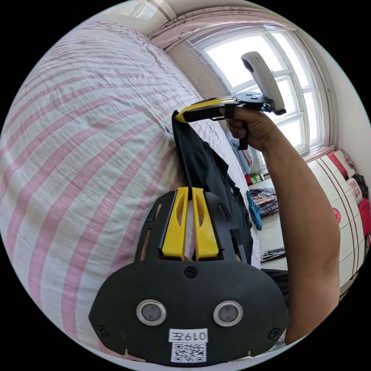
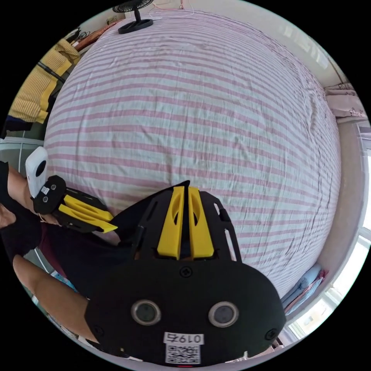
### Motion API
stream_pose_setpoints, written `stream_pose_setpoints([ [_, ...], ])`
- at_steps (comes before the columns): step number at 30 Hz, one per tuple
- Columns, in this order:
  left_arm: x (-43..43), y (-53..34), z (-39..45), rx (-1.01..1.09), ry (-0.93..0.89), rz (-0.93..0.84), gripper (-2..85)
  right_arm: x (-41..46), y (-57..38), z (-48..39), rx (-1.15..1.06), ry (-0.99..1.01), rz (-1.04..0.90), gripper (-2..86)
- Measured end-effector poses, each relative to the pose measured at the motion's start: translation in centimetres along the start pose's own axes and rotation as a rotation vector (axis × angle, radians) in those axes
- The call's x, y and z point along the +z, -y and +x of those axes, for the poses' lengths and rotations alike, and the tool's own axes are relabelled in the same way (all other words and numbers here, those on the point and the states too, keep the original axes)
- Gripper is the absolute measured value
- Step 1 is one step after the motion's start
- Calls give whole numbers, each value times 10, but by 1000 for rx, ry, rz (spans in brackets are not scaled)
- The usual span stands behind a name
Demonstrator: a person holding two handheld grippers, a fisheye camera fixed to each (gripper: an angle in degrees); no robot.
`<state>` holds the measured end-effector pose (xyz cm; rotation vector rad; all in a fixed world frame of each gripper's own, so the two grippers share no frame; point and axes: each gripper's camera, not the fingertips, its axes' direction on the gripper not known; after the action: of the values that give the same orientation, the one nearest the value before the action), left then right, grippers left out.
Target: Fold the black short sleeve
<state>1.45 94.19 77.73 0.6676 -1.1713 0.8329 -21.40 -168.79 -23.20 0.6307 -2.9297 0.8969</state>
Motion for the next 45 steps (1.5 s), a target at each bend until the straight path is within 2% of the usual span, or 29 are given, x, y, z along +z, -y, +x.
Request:
stream_pose_setpoints([
  [8,-4,-3,16,34,96,56,17,14,-25,-10,54,-109,120,-4],
  [11,-6,-3,21,48,147,67,18,23,-42,-7,122,-108,193,4],
  [16,-3,-3,16,17,133,39,17,36,-70,1,248,-34,299,40],
  [32,-7,-3,21,25,115,6,14,38,-87,5,357,36,267,47],
  [39,-10,-5,24,26,115,3,15,26,-87,7,353,11,193,91],
  [45,-14,-7,26,25,116,4,14,4,-94,6,361,-31,265,81],
])
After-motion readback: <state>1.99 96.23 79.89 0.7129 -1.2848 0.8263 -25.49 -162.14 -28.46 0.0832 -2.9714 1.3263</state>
